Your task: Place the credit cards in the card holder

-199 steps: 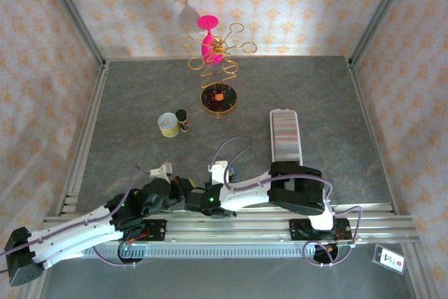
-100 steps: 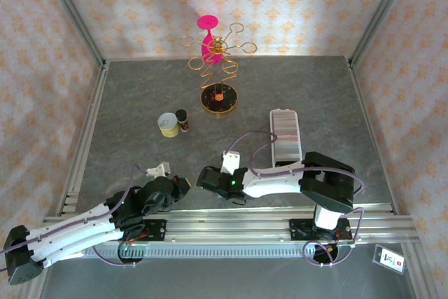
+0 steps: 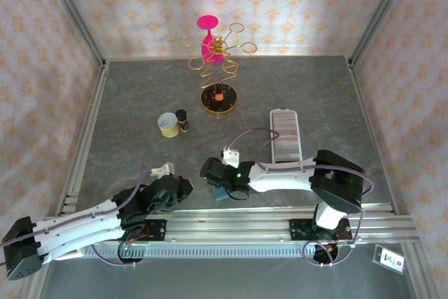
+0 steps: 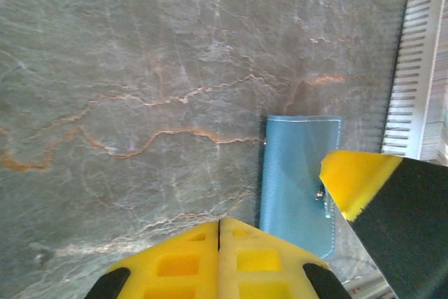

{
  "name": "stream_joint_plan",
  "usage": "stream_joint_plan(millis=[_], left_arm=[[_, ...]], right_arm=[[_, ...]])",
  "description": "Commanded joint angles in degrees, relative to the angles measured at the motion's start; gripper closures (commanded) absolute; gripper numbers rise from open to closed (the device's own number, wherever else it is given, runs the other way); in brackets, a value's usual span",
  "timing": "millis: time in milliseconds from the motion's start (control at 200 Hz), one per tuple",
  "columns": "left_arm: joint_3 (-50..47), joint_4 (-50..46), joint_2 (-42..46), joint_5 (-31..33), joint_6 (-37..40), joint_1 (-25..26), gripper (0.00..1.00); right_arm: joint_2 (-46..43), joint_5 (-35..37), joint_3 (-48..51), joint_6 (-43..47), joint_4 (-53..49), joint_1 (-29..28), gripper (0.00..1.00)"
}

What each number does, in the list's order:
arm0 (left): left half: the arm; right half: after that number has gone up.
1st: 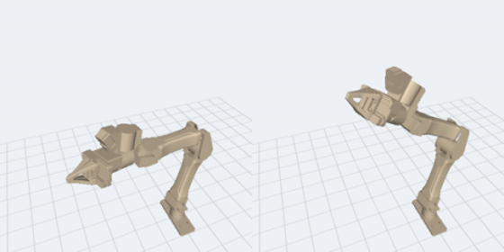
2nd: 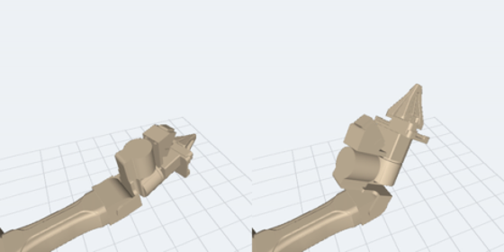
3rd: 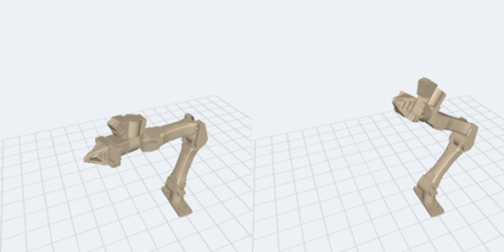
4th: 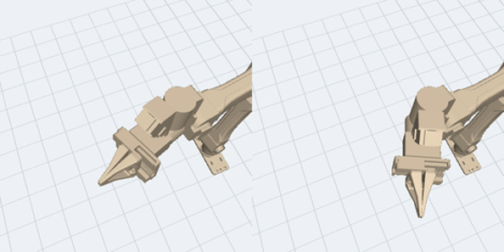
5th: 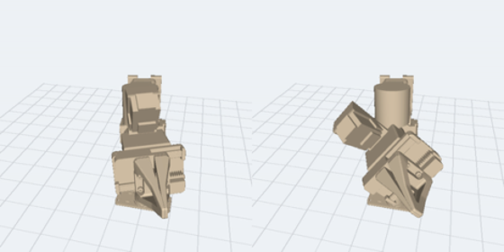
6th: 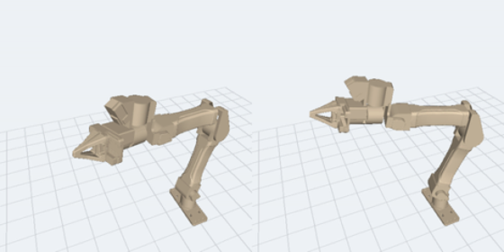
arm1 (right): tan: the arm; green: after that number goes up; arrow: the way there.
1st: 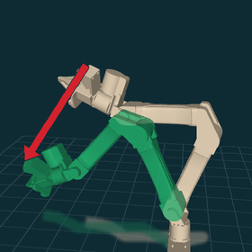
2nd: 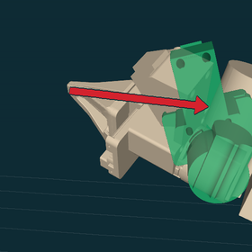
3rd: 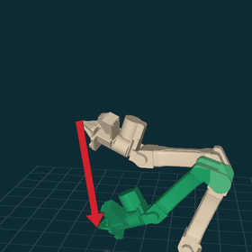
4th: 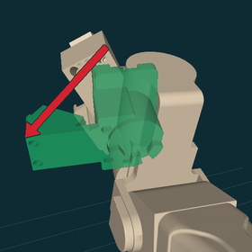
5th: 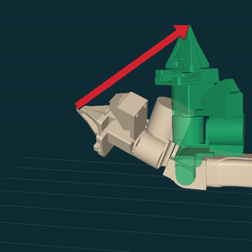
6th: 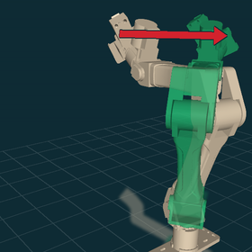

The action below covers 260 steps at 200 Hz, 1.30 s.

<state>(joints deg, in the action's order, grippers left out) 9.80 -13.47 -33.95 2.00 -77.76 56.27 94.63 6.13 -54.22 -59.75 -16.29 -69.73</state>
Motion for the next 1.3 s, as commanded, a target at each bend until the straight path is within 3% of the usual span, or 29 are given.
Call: stream_joint_plan(millis=[0, 185, 325, 536, 891, 1296], left_arm=[[-0.05, 3.70, -0.69, -0.92, 0.83, 0.17, 1.00], [0.78, 7.33, -2.29, -3.40, 1.88, 0.28, 1.00], [1.60, 11.94, -3.77, -5.77, 2.24, 0.29, 1.00], [5.51, 18.77, -12.53, -9.81, 4.49, 0.56, 1.00], [6.45, 32.44, -26.10, -13.15, 4.90, 0.77, 1.00], [4.17, 35.18, -32.08, -12.45, 3.55, 0.81, 1.00]], right_arm=[[-3.79, -1.69, -1.14, 1.09, 1.18, 1.40, 0.51], [-7.89, -0.37, -1.35, 2.48, -2.62, 2.23, 0.52], [-12.97, -1.60, 3.23, 2.71, -2.94, 3.63, 0.60], [-19.36, -5.54, 9.45, 5.19, -2.60, 6.30, 0.65], [-13.36, -12.34, 4.04, 14.82, -11.88, 6.28, 0.69], [-5.70, -9.55, -1.63, 17.17, -13.78, 6.40, 0.70]])
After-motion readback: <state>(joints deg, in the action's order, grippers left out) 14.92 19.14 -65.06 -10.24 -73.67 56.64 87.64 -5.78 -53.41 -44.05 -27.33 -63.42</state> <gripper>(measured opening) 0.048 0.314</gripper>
